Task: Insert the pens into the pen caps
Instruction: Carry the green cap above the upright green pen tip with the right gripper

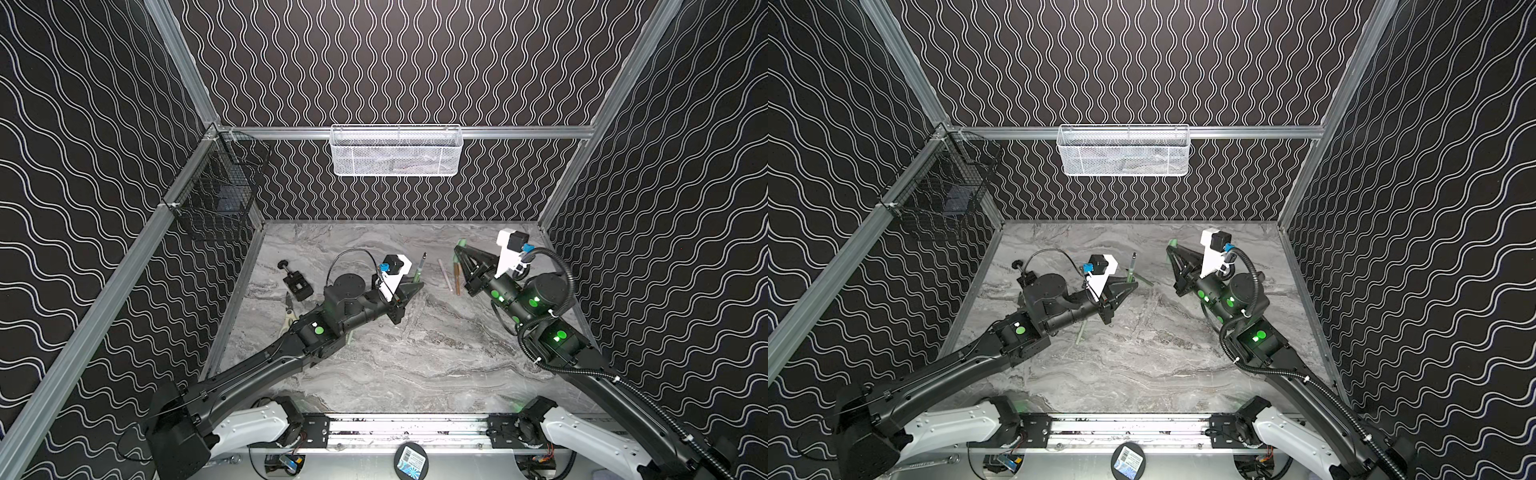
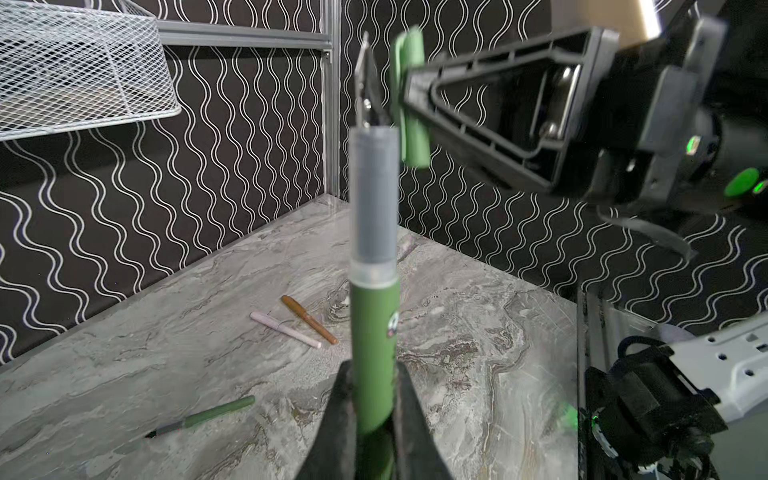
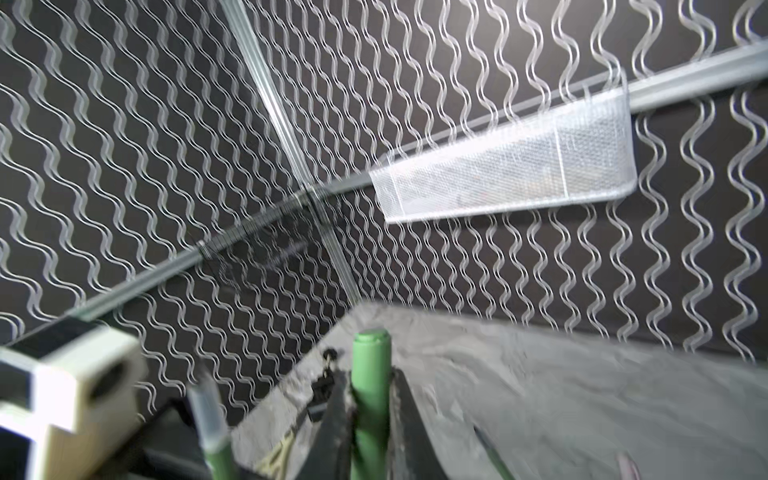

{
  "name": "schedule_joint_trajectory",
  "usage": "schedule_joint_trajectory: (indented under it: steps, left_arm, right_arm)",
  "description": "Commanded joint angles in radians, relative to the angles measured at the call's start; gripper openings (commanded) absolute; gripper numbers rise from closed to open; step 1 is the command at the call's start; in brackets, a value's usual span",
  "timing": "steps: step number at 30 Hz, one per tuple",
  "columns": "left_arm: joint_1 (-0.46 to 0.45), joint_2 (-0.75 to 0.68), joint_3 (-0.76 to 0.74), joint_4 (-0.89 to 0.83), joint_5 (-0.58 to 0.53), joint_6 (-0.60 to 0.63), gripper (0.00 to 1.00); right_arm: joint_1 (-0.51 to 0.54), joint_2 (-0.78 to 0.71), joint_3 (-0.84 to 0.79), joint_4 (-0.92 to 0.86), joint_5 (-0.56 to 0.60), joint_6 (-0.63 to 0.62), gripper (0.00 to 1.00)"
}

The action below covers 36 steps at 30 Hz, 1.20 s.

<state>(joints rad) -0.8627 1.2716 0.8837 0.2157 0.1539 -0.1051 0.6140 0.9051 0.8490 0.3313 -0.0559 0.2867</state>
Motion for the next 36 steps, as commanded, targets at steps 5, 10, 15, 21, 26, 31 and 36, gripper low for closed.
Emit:
schedule_joint_trajectory:
  steps: [5,10,15,21,26,31,36]
  left_arm:
    - [-0.024,0.029,0.010,0.031,0.034,0.004,0.00]
    - [-0.035,0.038,0.018,0.022,0.036,0.007,0.00]
    - [-0.039,0.032,0.018,0.017,0.030,0.016,0.00]
    - [-0.041,0.022,0.017,0.014,0.026,0.018,0.00]
    - [-0.041,0.015,0.017,0.014,0.026,0.018,0.00]
    - [-0.043,0.014,0.017,0.014,0.021,0.019,0.00]
    - [-0.044,0.014,0.012,0.019,0.015,0.013,0.00]
  right_arm:
    - [0.042,0.018,0.053,0.128,-0.054,-0.021,0.08]
    - [0.110,0.046,0.070,0.148,-0.049,-0.042,0.08]
    - [0.153,0.062,0.060,0.161,-0.030,-0.054,0.08]
    - [0.161,0.057,0.049,0.156,-0.017,-0.052,0.08]
    - [0.161,0.060,0.040,0.154,-0.011,-0.049,0.08]
    - [0.162,0.072,0.045,0.146,-0.024,-0.042,0.08]
    - [0.162,0.074,0.033,0.148,-0.038,-0.025,0.08]
